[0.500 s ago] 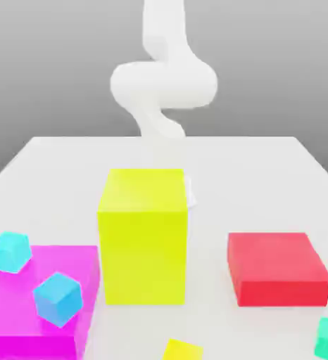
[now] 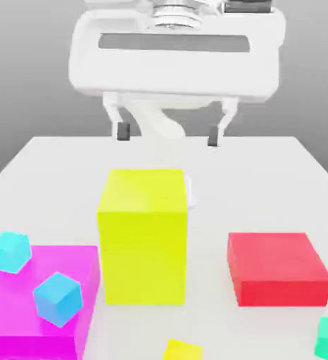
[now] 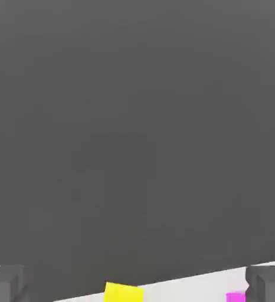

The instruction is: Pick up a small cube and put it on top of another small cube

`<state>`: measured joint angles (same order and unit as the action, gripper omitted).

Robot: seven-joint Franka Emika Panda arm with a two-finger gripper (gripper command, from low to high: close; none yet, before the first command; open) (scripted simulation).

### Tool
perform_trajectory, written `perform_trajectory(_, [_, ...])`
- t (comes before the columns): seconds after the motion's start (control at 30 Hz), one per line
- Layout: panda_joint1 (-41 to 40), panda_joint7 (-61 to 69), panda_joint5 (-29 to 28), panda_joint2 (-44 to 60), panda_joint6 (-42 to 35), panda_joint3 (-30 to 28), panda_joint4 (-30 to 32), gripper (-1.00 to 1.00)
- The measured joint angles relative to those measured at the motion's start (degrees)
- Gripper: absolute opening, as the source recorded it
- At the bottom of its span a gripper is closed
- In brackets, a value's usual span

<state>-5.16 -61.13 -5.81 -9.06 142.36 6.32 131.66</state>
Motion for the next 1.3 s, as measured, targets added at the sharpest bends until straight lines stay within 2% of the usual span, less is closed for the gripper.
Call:
perform_trajectory(0.23, [0.18, -5.14, -1.02, 14.44, 4.27, 0.25, -0.02, 0.0])
perform_trajectory(0.43, [0.66, -7.84, 0.55, 26.56, 8.07, 0.47, 0.03, 0.0])
perform_trajectory(0.57, [1.55, -9.16, -0.35, 34.83, 13.72, -0.57, -1.22, 0.0])
perform_trajectory(0.6, [1.87, -9.47, -0.74, 36.83, 15.29, -0.96, -1.6, -1.0])
perform_trajectory(0.83, [1.93, -9.54, -0.81, 37.28, 15.68, -1.03, -1.69, -1.0])
perform_trajectory(1.0, [0.95, -7.62, 0.7, 30.04, 9.55, 0.42, -1.24, -1.0])
perform_trajectory(1.13, [-2.94, -9.96, 1.67, 24.33, 5.46, -3.87, -0.63, -1.0])
perform_trajectory(1.3, [-9.9, -16.78, 2.48, 14.84, -0.26, -11.47, 3.41, -1.0])
